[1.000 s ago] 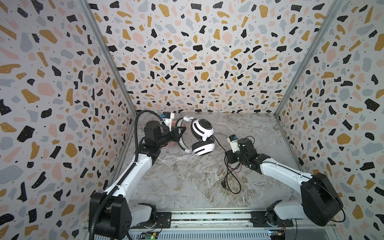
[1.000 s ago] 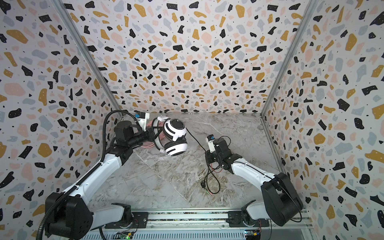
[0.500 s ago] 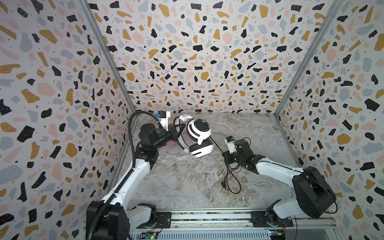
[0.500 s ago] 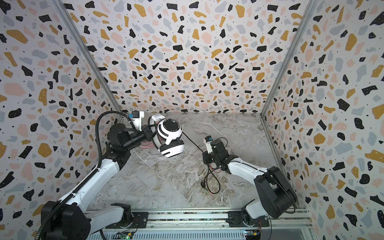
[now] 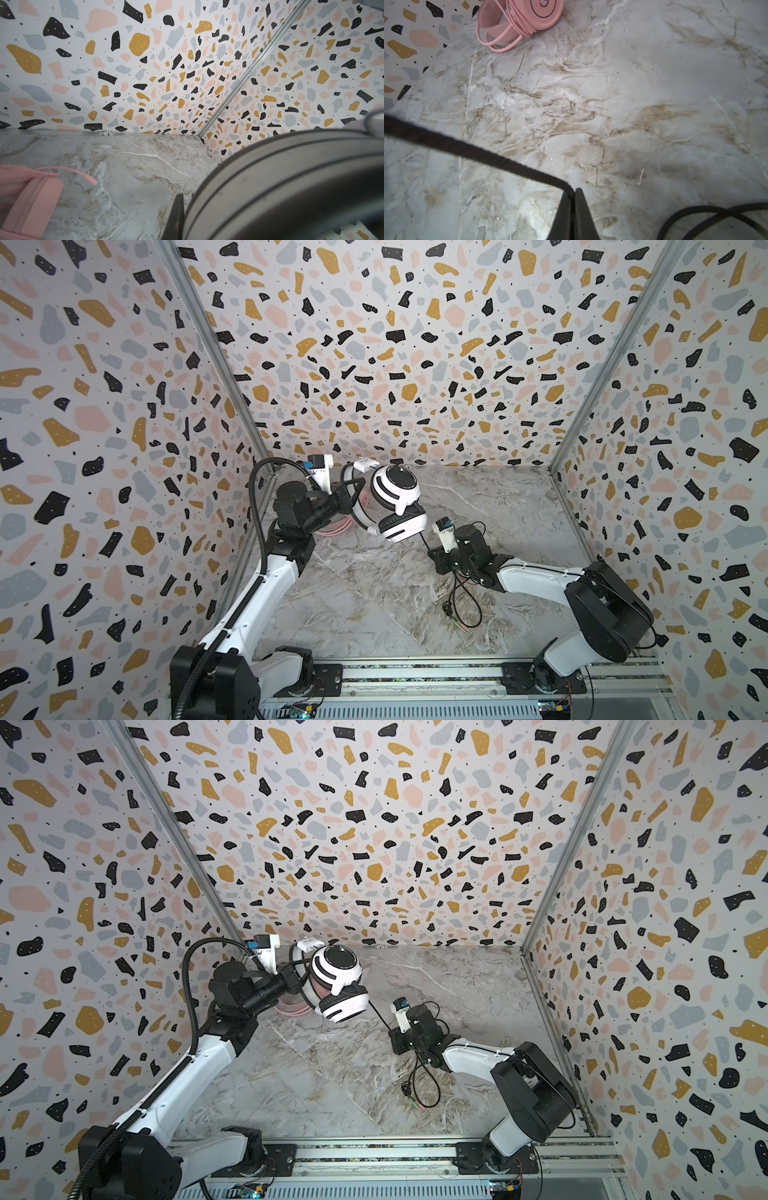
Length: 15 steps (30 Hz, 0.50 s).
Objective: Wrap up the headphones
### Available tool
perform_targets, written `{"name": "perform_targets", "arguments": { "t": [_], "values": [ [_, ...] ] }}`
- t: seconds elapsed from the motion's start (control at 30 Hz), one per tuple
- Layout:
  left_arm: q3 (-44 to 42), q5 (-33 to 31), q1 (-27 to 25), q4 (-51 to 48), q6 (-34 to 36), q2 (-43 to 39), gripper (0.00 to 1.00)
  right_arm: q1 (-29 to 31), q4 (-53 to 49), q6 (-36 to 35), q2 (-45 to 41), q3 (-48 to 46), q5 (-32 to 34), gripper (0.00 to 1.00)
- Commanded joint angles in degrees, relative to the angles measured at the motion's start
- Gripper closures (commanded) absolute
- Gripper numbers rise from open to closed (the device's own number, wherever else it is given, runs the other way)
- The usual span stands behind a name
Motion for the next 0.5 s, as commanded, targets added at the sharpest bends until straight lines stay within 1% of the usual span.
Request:
{"name": "perform_targets", "arguments": {
  "t": [0.0, 0.07, 0.13, 0.23, 0.33, 0.47],
  "values": [
    [4.7, -2.8, 0.2, 4.0, -6.5, -3.1, 1.00, 0.0, 1.7, 0.8, 0.7, -0.6, -1.3, 0.88],
    [5.6, -4.3, 0.1, 1.7, -7.5, -3.4, 1.00, 0.0, 3.9, 0.7, 1.8, -0.1, -1.9, 0.85],
    [7.2, -3.4, 0.1, 0.1, -8.2, -2.7, 1.00, 0.0, 6.1, 0.3, 3.2, 0.3, -2.3, 0.83],
    [10.7, -1.6, 0.0, -5.3, -8.8, -1.4, 1.00, 0.0, 9.4, 0.2, 5.6, 1.5, -3.3, 0.81],
    [12.9, -0.2, -0.2, -6.4, -10.2, -1.0, 1.00, 0.1, 12.4, -0.2, 7.6, 2.5, -4.0, 0.78],
    [16.2, 0.3, -0.2, -7.4, -11.6, -0.9, 1.00, 0.0, 13.6, -0.9, 10.8, 3.9, -4.9, 0.76]
  ]
}}
